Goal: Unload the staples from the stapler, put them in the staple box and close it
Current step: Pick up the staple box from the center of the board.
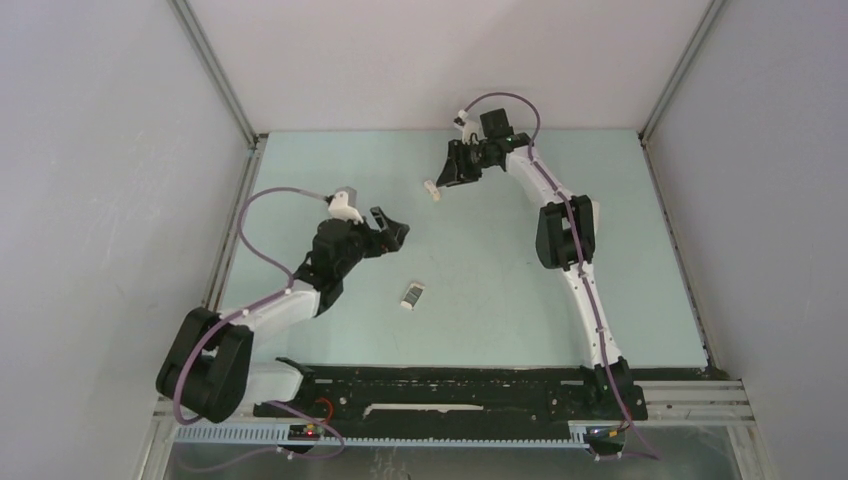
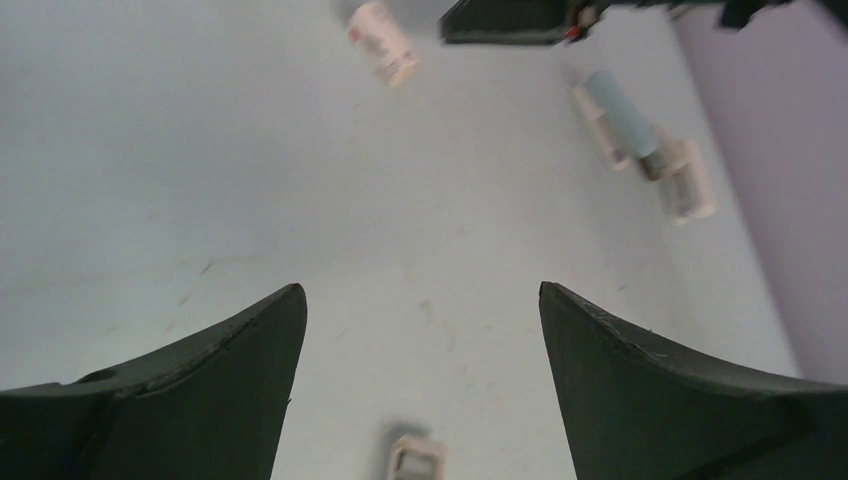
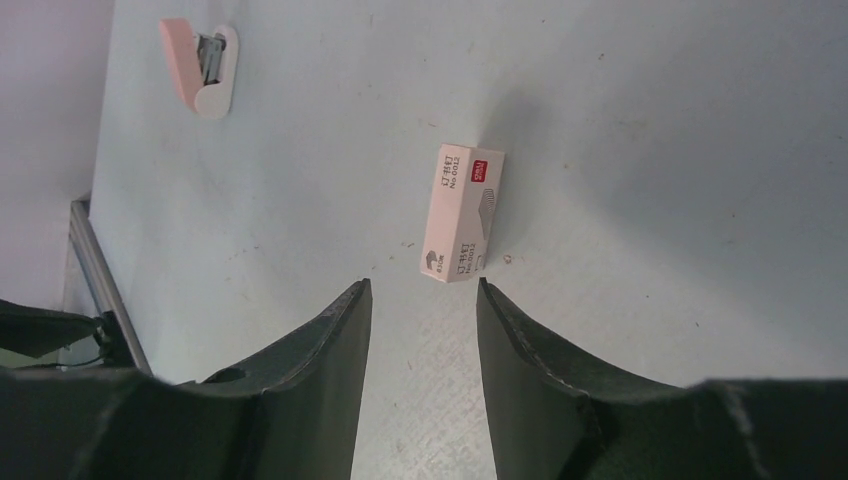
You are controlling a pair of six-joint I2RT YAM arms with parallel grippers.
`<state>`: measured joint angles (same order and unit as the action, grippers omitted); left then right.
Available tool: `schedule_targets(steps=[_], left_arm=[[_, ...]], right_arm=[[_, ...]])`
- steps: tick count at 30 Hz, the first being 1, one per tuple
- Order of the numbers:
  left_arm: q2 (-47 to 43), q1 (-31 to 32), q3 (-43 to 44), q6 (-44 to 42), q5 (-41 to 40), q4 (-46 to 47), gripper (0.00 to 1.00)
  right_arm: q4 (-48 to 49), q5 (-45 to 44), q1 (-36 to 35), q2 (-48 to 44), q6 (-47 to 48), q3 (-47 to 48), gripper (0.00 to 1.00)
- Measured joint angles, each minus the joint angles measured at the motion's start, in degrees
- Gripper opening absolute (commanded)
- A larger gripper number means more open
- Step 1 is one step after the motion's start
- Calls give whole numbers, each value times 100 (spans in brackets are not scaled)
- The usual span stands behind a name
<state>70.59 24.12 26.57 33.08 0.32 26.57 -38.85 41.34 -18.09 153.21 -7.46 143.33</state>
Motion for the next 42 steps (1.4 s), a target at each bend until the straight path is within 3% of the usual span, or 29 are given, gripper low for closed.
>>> schedule_targets(steps=[7, 13, 16, 20, 21, 30, 34, 42], left_arm=[[1165, -564, 1381, 944, 970, 319, 90], [2229, -931, 2326, 1672, 1510, 275, 97], [2844, -964, 2922, 1961, 1725, 138, 98], [3442, -962, 3606, 2205, 1862, -184, 98], [3569, -964, 3773, 2269, 1873, -278, 98], [4350, -944, 5001, 2638, 1615, -1386, 96], [4651, -881, 5471, 2739, 1325, -2044, 83], [5528, -782, 6623, 2951, 1237, -3099, 82]], right_arm=[[96, 470, 127, 0, 11, -20, 53], [203, 647, 157, 0, -15, -195, 48], [293, 658, 157, 0, -131, -317, 36], [472, 603, 155, 0, -479, -352, 2], [531, 564, 155, 0, -544, -352, 0], [651, -188, 142, 2, -922, -330, 0], [651, -326, 105, 103, -973, -107, 0], [505, -404, 101, 249, -986, 258, 0]])
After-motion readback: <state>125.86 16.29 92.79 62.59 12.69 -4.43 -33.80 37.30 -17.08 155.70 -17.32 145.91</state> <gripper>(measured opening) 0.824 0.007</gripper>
